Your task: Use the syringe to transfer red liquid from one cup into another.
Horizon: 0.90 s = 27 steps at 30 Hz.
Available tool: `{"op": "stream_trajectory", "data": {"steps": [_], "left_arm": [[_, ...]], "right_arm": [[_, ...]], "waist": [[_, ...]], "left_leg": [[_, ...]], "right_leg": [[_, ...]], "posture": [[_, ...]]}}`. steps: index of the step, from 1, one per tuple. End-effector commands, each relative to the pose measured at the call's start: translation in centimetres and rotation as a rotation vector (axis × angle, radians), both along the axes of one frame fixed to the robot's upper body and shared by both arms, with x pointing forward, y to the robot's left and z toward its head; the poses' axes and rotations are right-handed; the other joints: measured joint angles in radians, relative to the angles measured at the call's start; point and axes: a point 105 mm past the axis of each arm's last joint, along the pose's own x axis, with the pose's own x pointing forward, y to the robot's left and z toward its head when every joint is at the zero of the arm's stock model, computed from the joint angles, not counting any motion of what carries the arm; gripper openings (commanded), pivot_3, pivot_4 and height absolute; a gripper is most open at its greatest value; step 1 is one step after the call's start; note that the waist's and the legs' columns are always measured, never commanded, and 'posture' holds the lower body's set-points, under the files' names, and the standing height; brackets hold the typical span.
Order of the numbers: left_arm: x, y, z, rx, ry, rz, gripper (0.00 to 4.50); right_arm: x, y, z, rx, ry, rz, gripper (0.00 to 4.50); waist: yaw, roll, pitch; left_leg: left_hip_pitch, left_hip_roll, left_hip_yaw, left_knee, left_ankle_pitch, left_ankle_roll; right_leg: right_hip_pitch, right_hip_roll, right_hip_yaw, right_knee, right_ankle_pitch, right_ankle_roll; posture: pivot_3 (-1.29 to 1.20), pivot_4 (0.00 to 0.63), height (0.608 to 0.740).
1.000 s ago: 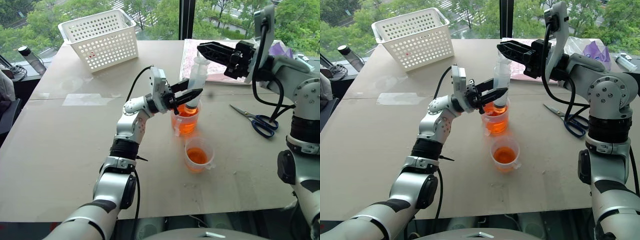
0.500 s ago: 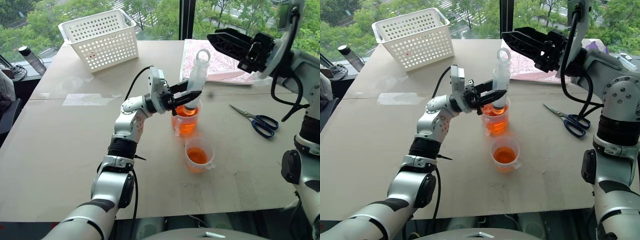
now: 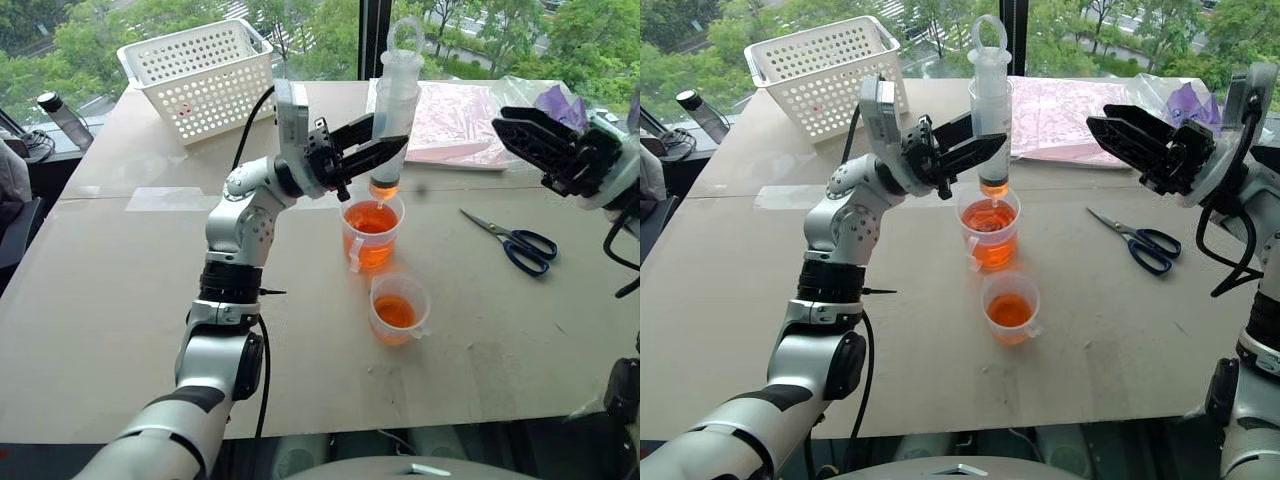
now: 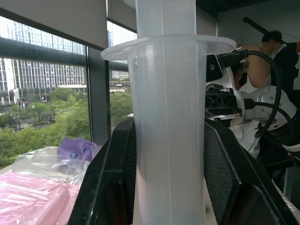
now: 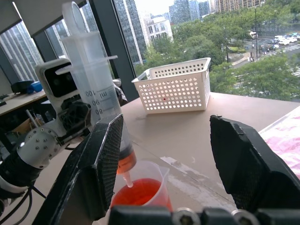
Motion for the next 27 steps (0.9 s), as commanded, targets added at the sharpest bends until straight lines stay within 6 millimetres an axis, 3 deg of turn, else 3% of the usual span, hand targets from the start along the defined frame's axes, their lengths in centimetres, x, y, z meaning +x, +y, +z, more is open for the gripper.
{"op": "stream_trajectory", "data": {"steps": [1, 7, 15, 20, 27], "left_arm": [[-0.7, 0.0, 1.5, -0.006, -0.07, -0.004, 1.4], [-0.7, -0.1, 1.9, -0.017, -0.08, 0.0, 1.4], [-4.5, -1.9, 1.6, -0.032, -0.021, -0.21, 1.4], [-6.9, -2.8, -0.1, 0.001, 0.039, -0.326, 1.4], [-7.5, -3.5, -2.7, 0.077, 0.062, -0.341, 1.4]], "right_arm": [[-0.6, 0.3, -0.5, -0.094, -0.097, -0.011, 3.13], [-0.7, -0.7, -2.4, -0.124, -0.115, -0.083, 3.13], [-2.9, -2.6, -4.5, -0.192, -0.083, -0.068, 3.13], [-3.0, -3.1, -4.2, -0.159, -0.095, -0.094, 3.13], [-3.4, -3.4, -3.4, -0.138, -0.107, -0.095, 3.13]], "waist": [[-0.002, 0.0, 0.0], [0.0, 0.0, 0.0], [0.015, 0.0, 0.0], [0.012, 0.001, 0.0], [0.02, 0.001, -0.001]], "left_leg": [[0.0, 0.0, 0.0, 0.0, 0.0, 0.0], [0.001, 0.0, 0.001, 0.001, 0.0, 0.0], [0.001, 0.0, 0.0, 0.002, 0.0, 0.0], [0.005, 0.001, 0.0, 0.003, 0.0, 0.0], [0.006, 0.001, -0.002, 0.005, 0.0, 0.0]], "right_leg": [[0.0, 0.0, 0.0, 0.0, 0.0, 0.0], [0.0, 0.001, 0.001, 0.0, 0.0, 0.0], [0.001, 0.0, 0.001, 0.0, 0.0, 0.0], [0.004, 0.001, 0.002, 0.001, 0.0, 0.0], [0.007, 0.002, 0.001, 0.0, 0.0, 0.0]], "posture": [[0.0, 0.15, 0.74], [0.0, 0.15, 0.74], [0.0, 0.15, 0.74], [0.0, 0.15, 0.74], [0.0, 0.15, 0.74]]}}
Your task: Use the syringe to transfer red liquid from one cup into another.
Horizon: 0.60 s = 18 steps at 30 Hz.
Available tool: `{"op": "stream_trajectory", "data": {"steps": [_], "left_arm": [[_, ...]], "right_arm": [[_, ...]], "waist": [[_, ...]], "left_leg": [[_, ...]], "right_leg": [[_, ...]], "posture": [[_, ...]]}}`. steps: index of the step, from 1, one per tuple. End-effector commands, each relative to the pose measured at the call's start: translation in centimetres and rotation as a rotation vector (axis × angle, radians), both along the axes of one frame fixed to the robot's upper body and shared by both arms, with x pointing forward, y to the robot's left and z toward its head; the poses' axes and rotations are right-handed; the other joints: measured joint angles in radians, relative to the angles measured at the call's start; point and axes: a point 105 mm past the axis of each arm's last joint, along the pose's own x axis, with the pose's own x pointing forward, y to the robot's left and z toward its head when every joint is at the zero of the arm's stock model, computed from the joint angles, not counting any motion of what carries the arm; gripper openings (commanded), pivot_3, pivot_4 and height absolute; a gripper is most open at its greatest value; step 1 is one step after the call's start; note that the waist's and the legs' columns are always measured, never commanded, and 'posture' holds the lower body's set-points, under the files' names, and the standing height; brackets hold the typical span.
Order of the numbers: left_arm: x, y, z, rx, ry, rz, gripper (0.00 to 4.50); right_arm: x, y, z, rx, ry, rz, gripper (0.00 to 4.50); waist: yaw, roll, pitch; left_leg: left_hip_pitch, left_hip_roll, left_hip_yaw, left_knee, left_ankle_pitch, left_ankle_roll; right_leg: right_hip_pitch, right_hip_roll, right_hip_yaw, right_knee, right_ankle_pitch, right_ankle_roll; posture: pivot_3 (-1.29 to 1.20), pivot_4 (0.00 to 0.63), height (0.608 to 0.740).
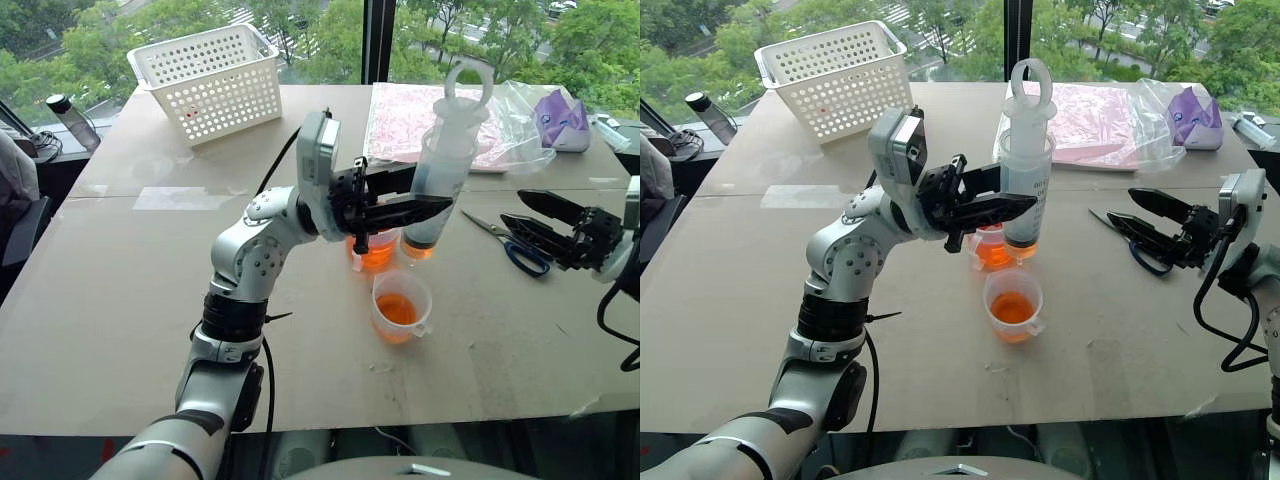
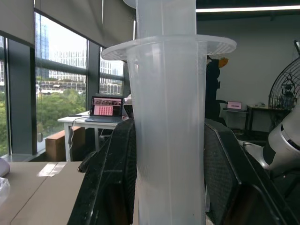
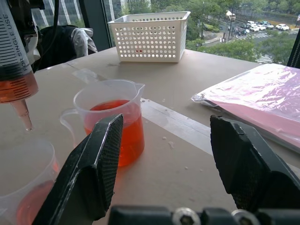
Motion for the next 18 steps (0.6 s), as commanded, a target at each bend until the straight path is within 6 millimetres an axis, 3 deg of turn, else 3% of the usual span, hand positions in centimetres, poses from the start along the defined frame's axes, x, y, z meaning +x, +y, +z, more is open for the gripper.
{"op": "stream_trajectory", "data": {"steps": [1, 9, 18], "left_arm": [[-0.9, -0.4, -0.4, 0.019, -0.059, -0.02, 1.4], [-1.0, -1.0, -2.4, 0.057, -0.022, -0.062, 1.4], [-0.6, -1.1, -4.1, 0.104, -0.047, -0.058, 1.4]], "right_arm": [[-0.9, -0.3, 2.5, 0.016, -0.088, 0.005, 3.13], [-2.5, 1.7, 8.4, 0.257, -0.152, 0.134, 3.13], [-6.1, 4.9, 9.8, 0.209, -0.114, 0.303, 3.13]], "waist": [[0.003, 0.0, 0.0], [0.003, 0.0, 0.0], [0.005, 0.0, 0.0]], "left_leg": [[0.0, 0.0, 0.0, 0.0, 0.0, 0.0], [0.0, 0.0, -0.001, 0.0, 0.0, 0.0], [-0.001, 0.0, -0.001, 0.0, 0.0, 0.001]], "right_leg": [[0.0, 0.0, 0.0, 0.0, 0.0, 0.0], [0.0, 0.0, -0.001, 0.0, 0.0, 0.0], [0.0, 0.0, -0.001, -0.001, 0.0, 0.0]], "posture": [[0.0, 0.15, 0.74], [0.0, 0.15, 0.74], [0.0, 0.15, 0.74]]}}
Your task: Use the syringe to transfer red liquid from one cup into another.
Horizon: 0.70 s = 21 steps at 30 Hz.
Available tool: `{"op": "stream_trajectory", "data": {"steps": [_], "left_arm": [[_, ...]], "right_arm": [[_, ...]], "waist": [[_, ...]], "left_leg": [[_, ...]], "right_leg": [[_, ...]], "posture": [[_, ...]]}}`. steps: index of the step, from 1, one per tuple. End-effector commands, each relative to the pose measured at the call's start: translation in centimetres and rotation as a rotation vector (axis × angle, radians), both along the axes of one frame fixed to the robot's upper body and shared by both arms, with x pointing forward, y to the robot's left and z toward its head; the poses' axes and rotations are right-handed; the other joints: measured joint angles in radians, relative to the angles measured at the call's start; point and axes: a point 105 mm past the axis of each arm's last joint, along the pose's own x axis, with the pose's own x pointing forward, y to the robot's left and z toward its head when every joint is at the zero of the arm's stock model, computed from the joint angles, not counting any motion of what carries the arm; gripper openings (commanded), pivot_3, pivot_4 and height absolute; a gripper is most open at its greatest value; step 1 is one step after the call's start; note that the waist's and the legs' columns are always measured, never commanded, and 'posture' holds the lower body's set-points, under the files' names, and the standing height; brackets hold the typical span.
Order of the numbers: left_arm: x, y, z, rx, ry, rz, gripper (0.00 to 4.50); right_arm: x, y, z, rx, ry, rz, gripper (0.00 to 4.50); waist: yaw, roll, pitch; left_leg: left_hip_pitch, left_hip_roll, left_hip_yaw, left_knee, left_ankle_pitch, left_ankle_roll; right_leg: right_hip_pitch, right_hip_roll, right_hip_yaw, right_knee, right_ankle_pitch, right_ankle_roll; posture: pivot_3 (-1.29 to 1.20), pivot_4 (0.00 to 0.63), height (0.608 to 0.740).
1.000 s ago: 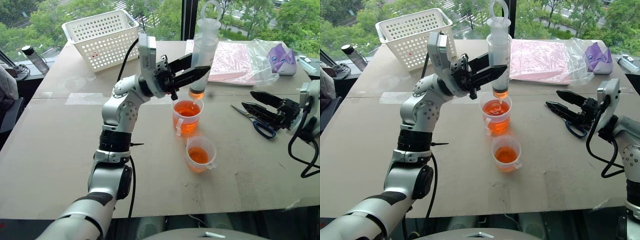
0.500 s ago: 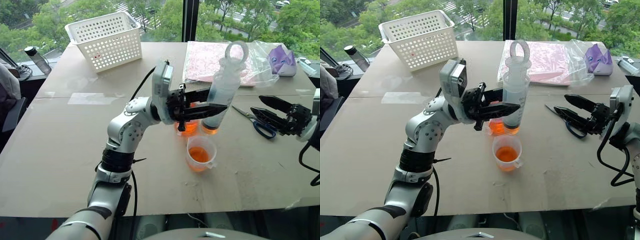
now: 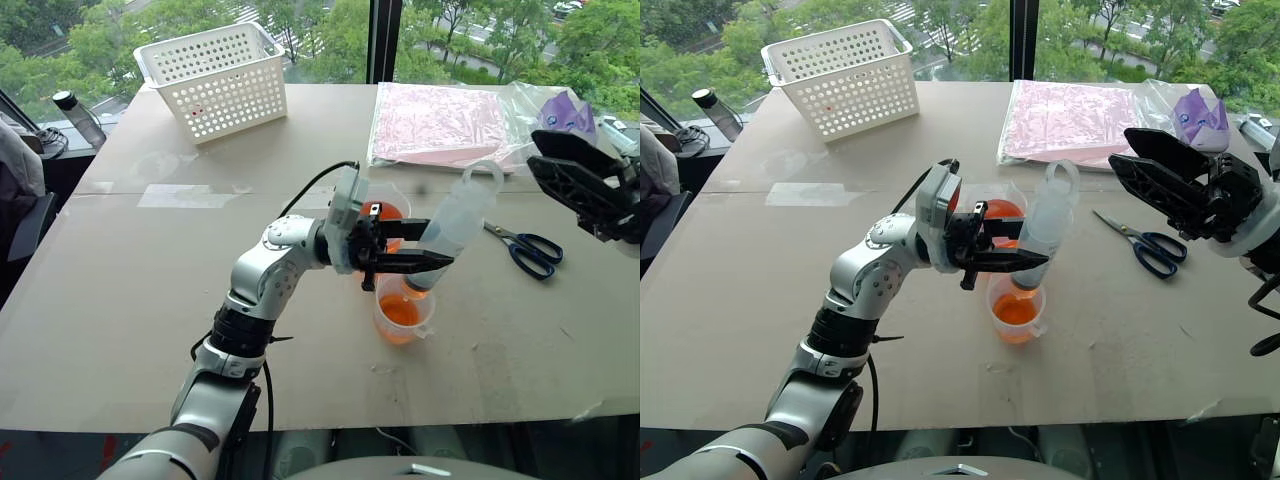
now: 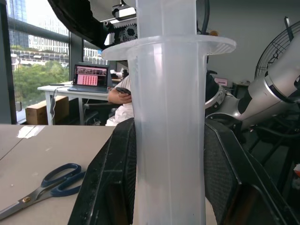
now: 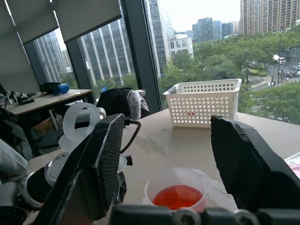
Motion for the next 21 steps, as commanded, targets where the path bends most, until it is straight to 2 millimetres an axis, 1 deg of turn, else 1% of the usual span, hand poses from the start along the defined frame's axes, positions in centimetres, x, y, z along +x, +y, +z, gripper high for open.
{"op": "stream_trajectory", "data": {"steps": [1, 4, 8, 12, 17, 18, 20, 21], "left_arm": [[-0.3, -0.1, 0.1, -0.012, -0.045, -0.012, 1.4], [-0.2, -0.3, -0.1, -0.009, -0.058, -0.005, 1.4], [0.3, -0.8, -0.1, -0.015, -0.081, 0.041, 1.4], [0.1, -1.0, -0.1, -0.024, -0.086, 0.051, 1.4], [-0.2, -1.4, -0.2, -0.032, -0.066, 0.044, 1.4], [-0.2, -1.5, -0.2, -0.035, -0.062, 0.044, 1.4], [-0.2, -1.6, -0.2, -0.041, -0.054, 0.045, 1.4], [-0.2, -1.6, -0.3, -0.039, -0.053, 0.046, 1.4]], "right_arm": [[-2.2, 1.0, 1.2, -0.042, -0.043, 0.055, 3.13], [-2.8, 1.9, 0.8, -0.092, -0.023, 0.08, 3.13], [-2.6, 2.9, -0.4, -0.139, 0.083, 0.055, 3.13], [-2.5, 3.3, -0.1, -0.135, 0.085, 0.023, 3.13], [-2.6, 3.7, -0.1, -0.138, 0.101, 0.028, 3.13], [-2.5, 3.8, -0.1, -0.134, 0.101, 0.03, 2.63], [-2.5, 4.0, -0.1, -0.129, 0.106, 0.035, 1.94], [-2.6, 4.1, -0.2, -0.138, 0.109, 0.044, 1.43]], "waist": [[0.0, 0.0, 0.0], [0.0, 0.0, 0.0], [0.0, 0.0, 0.0], [0.0, 0.0, 0.0], [0.0, 0.0, 0.0], [0.0, 0.0, 0.0], [0.0, 0.0, 0.0], [0.0, 0.0, 0.0]], "left_leg": [[0.0, 0.0, 0.0, 0.0, 0.0, 0.0], [0.0, 0.0, 0.0, 0.0, 0.0, 0.0], [0.0, 0.0, 0.0, 0.0, 0.0, 0.001], [0.0, 0.0, 0.0, 0.0, 0.0, 0.001], [0.0, 0.0, 0.0, 0.0, 0.0, 0.001], [0.0, 0.0, 0.0, 0.0, 0.0, 0.001], [0.0, 0.0, 0.0, 0.0, 0.0, 0.001], [0.0, 0.0, 0.0, 0.0, 0.0, 0.001]], "right_leg": [[0.0, 0.0, 0.0, 0.0, 0.0, 0.0], [0.0, 0.0, 0.0, 0.0, 0.0, 0.0], [0.0, 0.0, 0.0, 0.0, 0.0, 0.0], [0.0, 0.0, 0.0, 0.0, 0.0, 0.0], [0.0, 0.0, 0.0, 0.0, 0.0, 0.0], [0.0, 0.0, 0.0, 0.0, 0.0, 0.0], [0.0, 0.0, 0.0, 0.0, 0.0, 0.0], [0.0, 0.0, 0.0, 0.0, 0.0, 0.0]], "posture": [[0.0, 0.15, 0.74], [0.0, 0.15, 0.74], [0.0, 0.15, 0.74], [0.0, 0.15, 0.74], [0.0, 0.15, 0.74], [0.0, 0.15, 0.74], [0.0, 0.15, 0.74], [0.0, 0.15, 0.74]]}}
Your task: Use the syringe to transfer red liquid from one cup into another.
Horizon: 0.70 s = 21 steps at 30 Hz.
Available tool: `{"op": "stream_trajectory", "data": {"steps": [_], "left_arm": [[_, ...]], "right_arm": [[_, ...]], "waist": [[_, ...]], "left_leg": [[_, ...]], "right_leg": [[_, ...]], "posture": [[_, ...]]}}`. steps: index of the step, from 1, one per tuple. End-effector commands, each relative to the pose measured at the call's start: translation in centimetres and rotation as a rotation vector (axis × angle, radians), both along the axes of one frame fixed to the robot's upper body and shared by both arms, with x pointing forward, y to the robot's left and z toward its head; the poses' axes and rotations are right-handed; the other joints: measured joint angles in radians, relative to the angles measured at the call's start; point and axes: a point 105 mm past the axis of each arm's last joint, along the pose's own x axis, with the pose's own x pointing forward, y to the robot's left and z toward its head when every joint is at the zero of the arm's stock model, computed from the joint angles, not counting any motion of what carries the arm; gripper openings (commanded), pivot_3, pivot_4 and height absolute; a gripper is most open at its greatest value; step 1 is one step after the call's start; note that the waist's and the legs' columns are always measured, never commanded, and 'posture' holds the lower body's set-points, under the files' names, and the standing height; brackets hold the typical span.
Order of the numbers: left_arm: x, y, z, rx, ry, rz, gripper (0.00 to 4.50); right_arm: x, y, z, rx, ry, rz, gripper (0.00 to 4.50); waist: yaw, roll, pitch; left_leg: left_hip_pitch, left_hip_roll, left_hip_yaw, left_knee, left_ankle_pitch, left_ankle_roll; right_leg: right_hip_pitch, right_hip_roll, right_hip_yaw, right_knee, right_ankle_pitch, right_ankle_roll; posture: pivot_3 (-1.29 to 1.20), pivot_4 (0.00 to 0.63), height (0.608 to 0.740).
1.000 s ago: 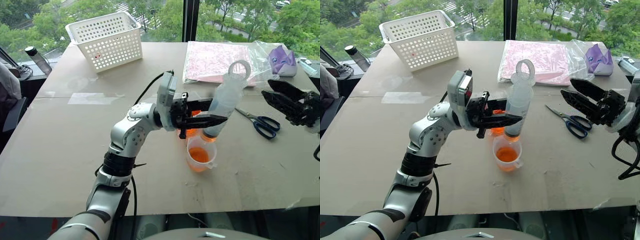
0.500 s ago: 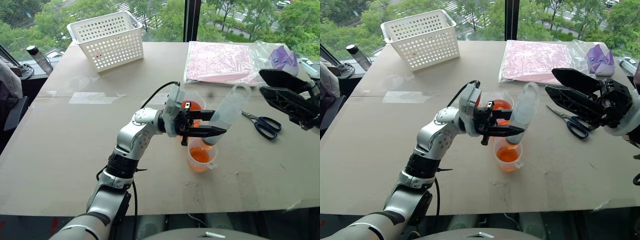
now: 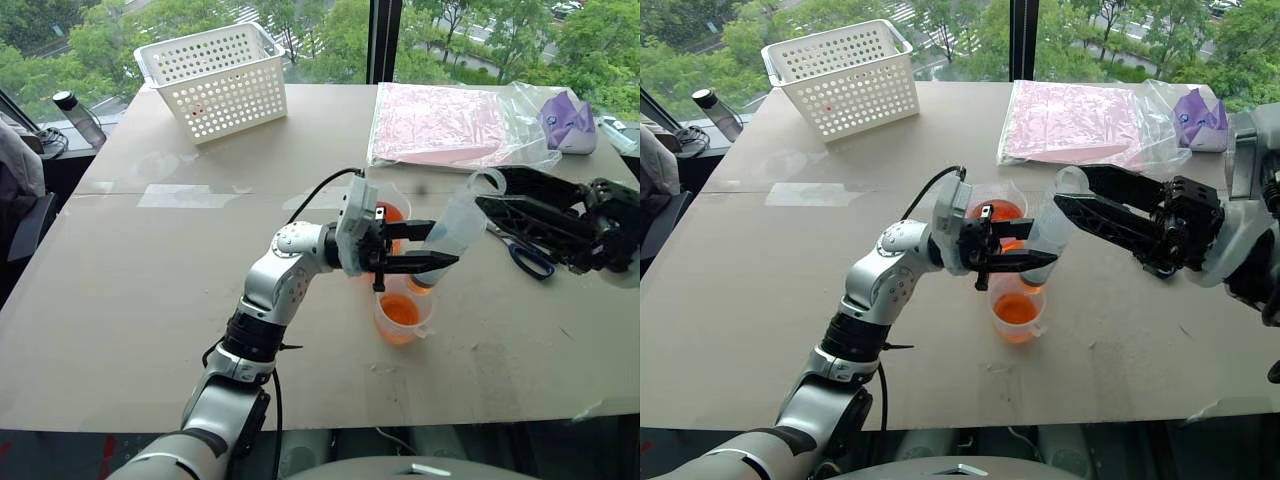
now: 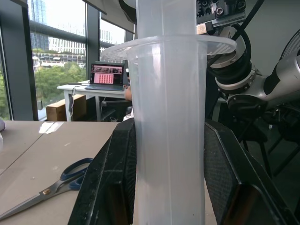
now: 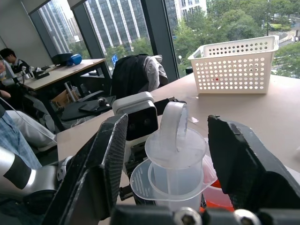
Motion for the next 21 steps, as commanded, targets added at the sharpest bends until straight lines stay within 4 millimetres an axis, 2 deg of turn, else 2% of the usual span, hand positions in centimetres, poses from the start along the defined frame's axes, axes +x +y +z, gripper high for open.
{"op": "stream_trajectory", "data": {"steps": [1, 3, 9, 13, 17, 21], "left_arm": [[-0.7, -0.4, 0.7, -0.027, -0.027, -0.022, 1.4], [-0.7, -0.3, 0.7, -0.025, -0.026, -0.023, 1.4], [-0.6, -0.2, 1.1, -0.045, -0.014, -0.027, 1.4], [-0.4, -0.3, 1.5, -0.053, -0.027, -0.025, 1.4], [-0.4, -0.1, 1.7, -0.057, -0.026, -0.031, 1.4], [-0.6, 0.1, 2.1, -0.064, -0.025, -0.051, 1.4]], "right_arm": [[-0.8, 0.7, 0.7, -0.004, -0.034, 0.035, 0.9], [-0.8, 0.6, 0.5, -0.007, -0.022, 0.03, 0.09], [-0.9, 0.4, -0.3, -0.03, 0.005, 0.033, 0.09], [-0.9, 0.3, -2.1, -0.108, 0.034, 0.031, 0.09], [-1.8, 0.5, -3.2, -0.167, 0.002, 0.08, 0.09], [-1.6, 0.3, -4.2, -0.218, -0.006, 0.093, 0.09]], "waist": [[0.0, 0.0, 0.0], [0.0, 0.0, 0.0], [0.0, 0.0, 0.0], [0.0, 0.0, 0.0], [0.0, 0.0, 0.0], [-0.001, 0.0, -0.001]], "left_leg": [[0.0, 0.0, 0.0, 0.0, 0.0, 0.0], [0.0, 0.0, 0.0, 0.0, 0.0, 0.0], [0.0, 0.0, 0.0, 0.0, 0.0, 0.0], [0.0, 0.0, 0.0, 0.0, 0.0, 0.0], [0.001, 0.0, 0.0, 0.0, 0.0, 0.0], [0.001, 0.0, 0.0, 0.0, -0.002, 0.003]], "right_leg": [[0.0, 0.0, 0.0, 0.0, 0.0, 0.0], [0.0, 0.0, 0.0, 0.0, 0.0, 0.0], [0.0, 0.0, 0.0, 0.0, 0.0, 0.0], [0.001, 0.0, 0.0, 0.0, 0.0, 0.0], [0.001, 0.0, 0.0, 0.0, 0.0, 0.0], [0.001, 0.0, 0.0, 0.0, 0.0, 0.0]], "posture": [[0.0, 0.15, 0.74], [0.0, 0.15, 0.74], [0.0, 0.15, 0.74], [0.0, 0.15, 0.74], [0.0, 0.15, 0.74], [0.0, 0.15, 0.74]]}}
